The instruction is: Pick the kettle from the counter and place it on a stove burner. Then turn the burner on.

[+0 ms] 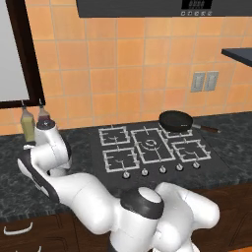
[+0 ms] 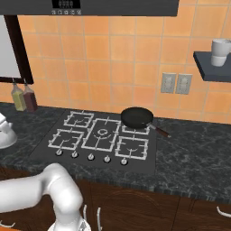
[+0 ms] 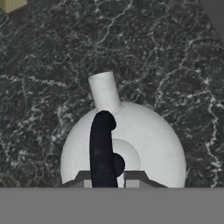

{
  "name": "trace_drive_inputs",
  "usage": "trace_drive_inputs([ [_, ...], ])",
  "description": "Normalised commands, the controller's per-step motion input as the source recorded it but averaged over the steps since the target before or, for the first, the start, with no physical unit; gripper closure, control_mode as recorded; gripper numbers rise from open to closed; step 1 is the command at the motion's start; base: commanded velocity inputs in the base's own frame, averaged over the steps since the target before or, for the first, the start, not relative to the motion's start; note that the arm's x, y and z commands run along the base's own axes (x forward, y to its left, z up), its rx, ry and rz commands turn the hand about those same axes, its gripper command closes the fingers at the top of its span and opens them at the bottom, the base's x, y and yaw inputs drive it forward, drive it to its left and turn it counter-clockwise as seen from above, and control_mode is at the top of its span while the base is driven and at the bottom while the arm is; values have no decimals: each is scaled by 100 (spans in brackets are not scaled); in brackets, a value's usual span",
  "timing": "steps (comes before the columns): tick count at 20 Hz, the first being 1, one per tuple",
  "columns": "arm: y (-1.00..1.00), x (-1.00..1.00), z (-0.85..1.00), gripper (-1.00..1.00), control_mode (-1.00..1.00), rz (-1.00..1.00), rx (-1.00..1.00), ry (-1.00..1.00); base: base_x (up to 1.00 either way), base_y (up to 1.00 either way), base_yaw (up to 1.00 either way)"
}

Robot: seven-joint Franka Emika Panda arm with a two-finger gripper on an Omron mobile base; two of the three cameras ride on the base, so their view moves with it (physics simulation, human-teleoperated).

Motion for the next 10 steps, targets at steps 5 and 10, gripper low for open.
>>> trace_drive_inputs([
  [5,-78,-29,26,100,-100,-22,0,0,0,0,0],
  [10,-93,-11,17,100,-100,-23,0,4,0,0,0],
])
